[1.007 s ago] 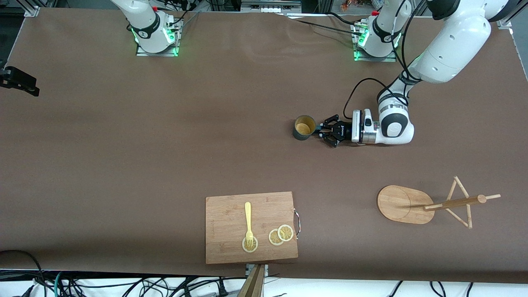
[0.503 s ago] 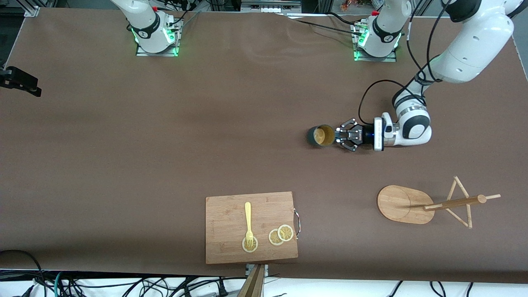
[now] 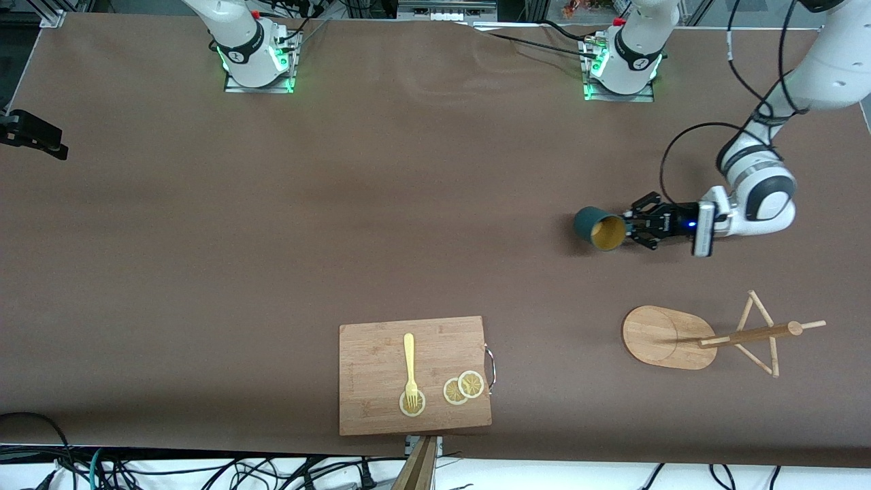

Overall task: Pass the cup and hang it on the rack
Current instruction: 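Lift the teal mug with the left gripper toward the wooden rack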

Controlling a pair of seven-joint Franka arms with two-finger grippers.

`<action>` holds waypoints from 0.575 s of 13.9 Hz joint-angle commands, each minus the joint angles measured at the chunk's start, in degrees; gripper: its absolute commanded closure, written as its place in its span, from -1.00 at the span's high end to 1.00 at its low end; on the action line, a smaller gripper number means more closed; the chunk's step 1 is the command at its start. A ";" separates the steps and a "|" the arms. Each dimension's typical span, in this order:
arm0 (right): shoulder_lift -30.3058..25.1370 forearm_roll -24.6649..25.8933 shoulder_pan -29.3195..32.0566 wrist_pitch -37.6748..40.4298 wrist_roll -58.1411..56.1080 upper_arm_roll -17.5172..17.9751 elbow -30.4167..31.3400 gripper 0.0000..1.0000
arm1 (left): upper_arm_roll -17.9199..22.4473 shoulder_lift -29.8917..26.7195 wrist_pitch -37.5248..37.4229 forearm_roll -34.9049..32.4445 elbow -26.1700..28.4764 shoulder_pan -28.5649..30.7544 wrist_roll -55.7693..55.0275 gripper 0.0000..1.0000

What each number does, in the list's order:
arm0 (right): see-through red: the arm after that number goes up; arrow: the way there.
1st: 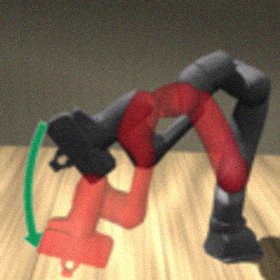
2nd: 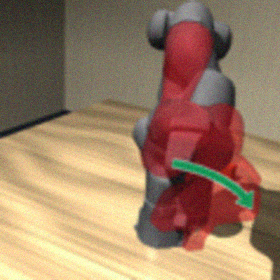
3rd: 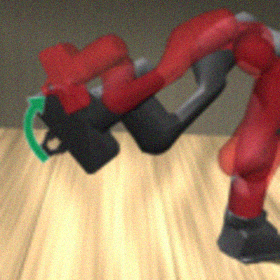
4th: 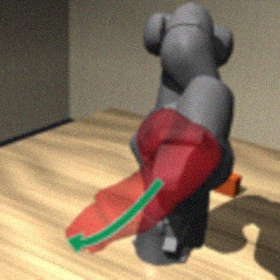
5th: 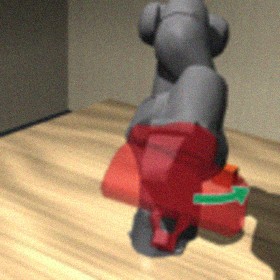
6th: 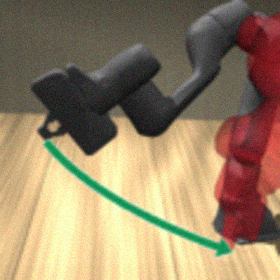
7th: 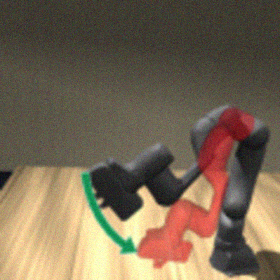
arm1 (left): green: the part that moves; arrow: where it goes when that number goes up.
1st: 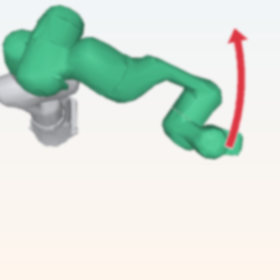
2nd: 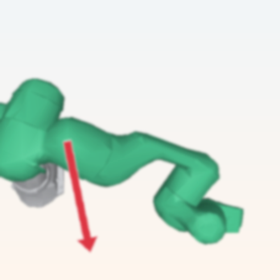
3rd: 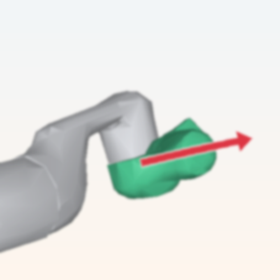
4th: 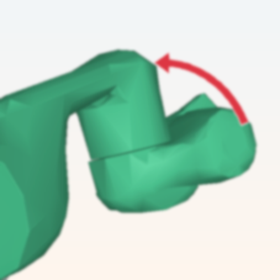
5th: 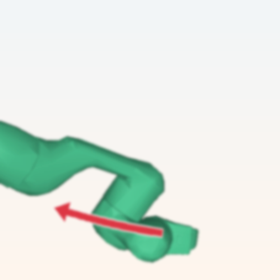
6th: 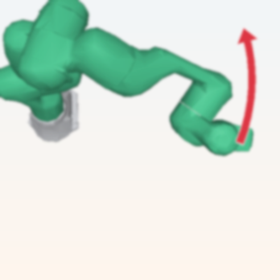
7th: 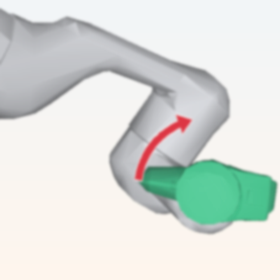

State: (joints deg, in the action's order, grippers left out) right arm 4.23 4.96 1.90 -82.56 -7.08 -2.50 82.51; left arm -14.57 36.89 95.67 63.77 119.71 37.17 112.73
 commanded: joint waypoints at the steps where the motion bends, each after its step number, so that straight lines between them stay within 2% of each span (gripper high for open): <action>1: -0.54 -1.01 1.00 -0.41 -0.83 0.57 0.45 1.00 | -0.63 -0.68 -2.32 -5.48 -0.70 8.24 -7.58 -0.87; 3: -0.54 -1.01 1.00 -0.41 -0.83 0.65 0.45 1.00 | -0.63 -0.33 -5.65 -7.60 -4.29 12.39 -18.27 -0.87; 8: -0.54 -1.01 1.00 -0.41 -1.00 0.65 0.45 1.00 | -1.25 -0.68 -8.31 -7.08 -9.22 12.67 -38.42 -0.87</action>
State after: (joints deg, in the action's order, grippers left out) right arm 4.23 4.94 1.91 -82.58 -7.10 -2.50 82.51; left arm -15.13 36.84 88.32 57.17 112.36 50.70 81.32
